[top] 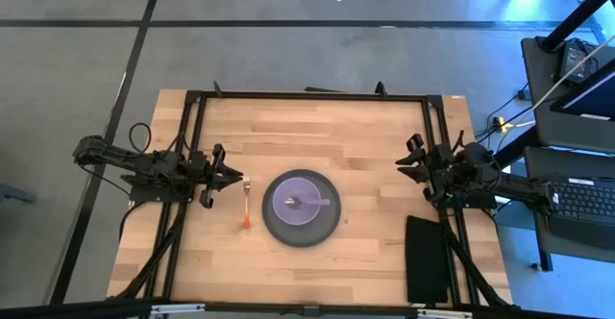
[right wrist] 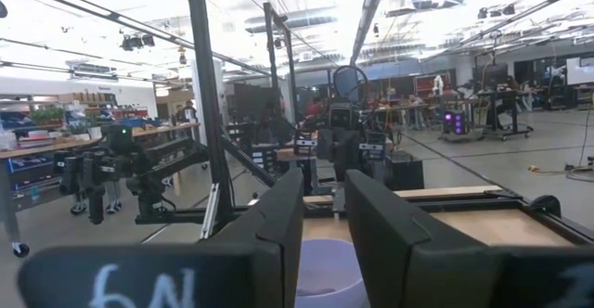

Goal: Set table place
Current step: Return to Home Position

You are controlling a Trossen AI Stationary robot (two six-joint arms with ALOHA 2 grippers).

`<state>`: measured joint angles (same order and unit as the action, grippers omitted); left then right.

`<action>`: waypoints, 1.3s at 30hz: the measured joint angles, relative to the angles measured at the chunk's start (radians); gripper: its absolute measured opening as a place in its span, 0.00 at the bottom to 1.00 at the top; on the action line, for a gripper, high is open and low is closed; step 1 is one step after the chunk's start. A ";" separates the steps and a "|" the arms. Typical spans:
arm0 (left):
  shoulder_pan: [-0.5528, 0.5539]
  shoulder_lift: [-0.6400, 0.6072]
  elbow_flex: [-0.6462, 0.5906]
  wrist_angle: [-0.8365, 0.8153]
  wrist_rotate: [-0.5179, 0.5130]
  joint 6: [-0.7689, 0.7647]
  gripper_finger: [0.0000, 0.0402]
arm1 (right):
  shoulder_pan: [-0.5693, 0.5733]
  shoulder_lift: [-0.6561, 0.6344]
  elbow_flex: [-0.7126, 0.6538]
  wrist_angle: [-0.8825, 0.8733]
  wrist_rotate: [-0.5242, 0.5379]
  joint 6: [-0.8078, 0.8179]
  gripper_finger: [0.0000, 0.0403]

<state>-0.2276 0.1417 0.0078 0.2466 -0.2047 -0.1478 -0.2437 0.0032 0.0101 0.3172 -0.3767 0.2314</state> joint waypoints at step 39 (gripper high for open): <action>0.000 0.000 0.000 0.000 0.000 0.000 0.12 | 0.066 0.000 0.000 -0.001 0.000 0.000 0.22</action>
<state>-0.2276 0.1417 0.0078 0.2466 -0.2047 -0.1478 -0.1780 0.0032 0.0101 0.3164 -0.3771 0.2314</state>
